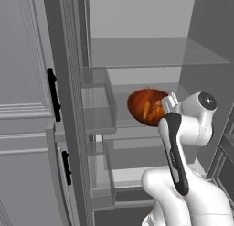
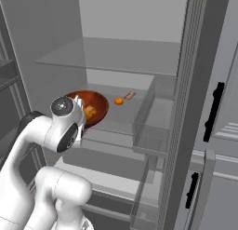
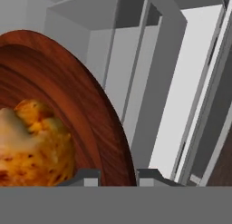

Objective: Pick the chicken drumstick and carrot from their plates and place them in the bowl. Then put the bowl in the fridge.

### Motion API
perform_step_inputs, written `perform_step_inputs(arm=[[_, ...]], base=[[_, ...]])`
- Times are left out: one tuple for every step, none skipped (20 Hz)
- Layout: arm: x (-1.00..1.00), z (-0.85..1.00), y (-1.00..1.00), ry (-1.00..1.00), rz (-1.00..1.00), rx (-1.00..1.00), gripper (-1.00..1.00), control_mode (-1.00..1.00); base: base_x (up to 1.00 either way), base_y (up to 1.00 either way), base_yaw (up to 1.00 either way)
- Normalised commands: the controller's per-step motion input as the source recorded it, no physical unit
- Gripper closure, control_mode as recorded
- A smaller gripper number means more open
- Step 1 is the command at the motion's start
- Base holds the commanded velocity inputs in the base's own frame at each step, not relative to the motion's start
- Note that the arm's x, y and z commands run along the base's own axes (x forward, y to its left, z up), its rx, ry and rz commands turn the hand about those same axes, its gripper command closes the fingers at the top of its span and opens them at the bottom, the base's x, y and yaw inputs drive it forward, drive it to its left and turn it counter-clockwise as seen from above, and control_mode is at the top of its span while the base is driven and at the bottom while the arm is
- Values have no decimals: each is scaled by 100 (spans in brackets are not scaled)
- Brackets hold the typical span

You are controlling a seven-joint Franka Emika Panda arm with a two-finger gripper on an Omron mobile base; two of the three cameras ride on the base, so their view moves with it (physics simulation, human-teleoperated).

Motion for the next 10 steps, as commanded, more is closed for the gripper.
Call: perform_step_inputs(arm=[[84, -3, 14, 7, 12, 0, 100, -100], [86, -10, 32, 11, 13, 0, 100, -100], [85, -9, 13, 9, 16, 0, 100, -100], [96, -18, 0, 13, 20, 0, 100, -100], [93, -24, 0, 13, 22, 0, 100, -100], [81, -29, 0, 9, 24, 0, 100, -100], [92, -31, 0, 11, 23, 0, 100, -100], [94, -29, 0, 12, 23, 0, 100, -100], [88, -26, 0, 11, 20, 0, 100, -100], [54, -25, 0, 0, 14, 0, 100, -100]], base=[[0, 0, 0], [0, 0, 0], [0, 0, 0], [0, 0, 0], [0, 0, 0], [0, 0, 0], [0, 0, 0], [0, 0, 0], [0, 0, 0], [0, 0, 0]])
